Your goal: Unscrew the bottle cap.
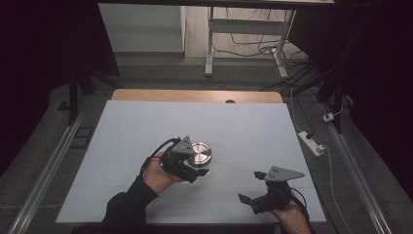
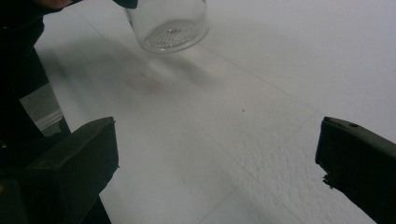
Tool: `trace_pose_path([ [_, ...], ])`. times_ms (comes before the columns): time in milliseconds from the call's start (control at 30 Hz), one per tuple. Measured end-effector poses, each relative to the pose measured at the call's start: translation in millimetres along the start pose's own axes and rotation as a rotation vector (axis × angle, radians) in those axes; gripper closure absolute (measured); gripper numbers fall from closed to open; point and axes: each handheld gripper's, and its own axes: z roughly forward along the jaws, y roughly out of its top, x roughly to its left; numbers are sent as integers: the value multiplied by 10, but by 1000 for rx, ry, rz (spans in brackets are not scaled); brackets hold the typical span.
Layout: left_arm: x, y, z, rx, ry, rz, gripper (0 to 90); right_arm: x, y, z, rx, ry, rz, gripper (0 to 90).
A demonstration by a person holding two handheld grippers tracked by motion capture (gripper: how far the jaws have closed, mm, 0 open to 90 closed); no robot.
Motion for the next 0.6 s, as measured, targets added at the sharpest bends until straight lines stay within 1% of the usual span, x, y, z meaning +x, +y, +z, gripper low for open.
trace_pose_path([
  [33, 1, 0, -5, -2, 0, -2, 155, 5, 15, 10, 1, 3, -4, 0],
  [100, 2, 0, -14, -8, 0, -8, 154, 12, 57, 56, 11, 28, 6, 0],
  [133, 1, 0, -17, -12, -1, -12, 154, 12, 57, 56, 11, 28, 6, 0],
  [200, 1, 3, -22, -12, 0, -8, 154, 24, 85, 87, 17, 37, 3, 0],
  [233, -1, 4, -22, -12, 1, -9, 155, 40, 118, 120, 16, 41, -5, 0],
  [300, -2, 5, -23, -12, 1, -8, 154, 47, 138, 131, 15, 42, -11, 0],
  [400, -5, 6, -23, -8, 5, -3, 155, 74, 228, 165, -2, 46, -34, 0],
  [533, -5, 4, -22, -8, 6, -3, 155, 82, 297, 189, -16, 52, -42, 0],
  [600, -4, 3, -16, -7, 6, -3, 155, 93, 369, 222, -29, 62, -52, 0],
])
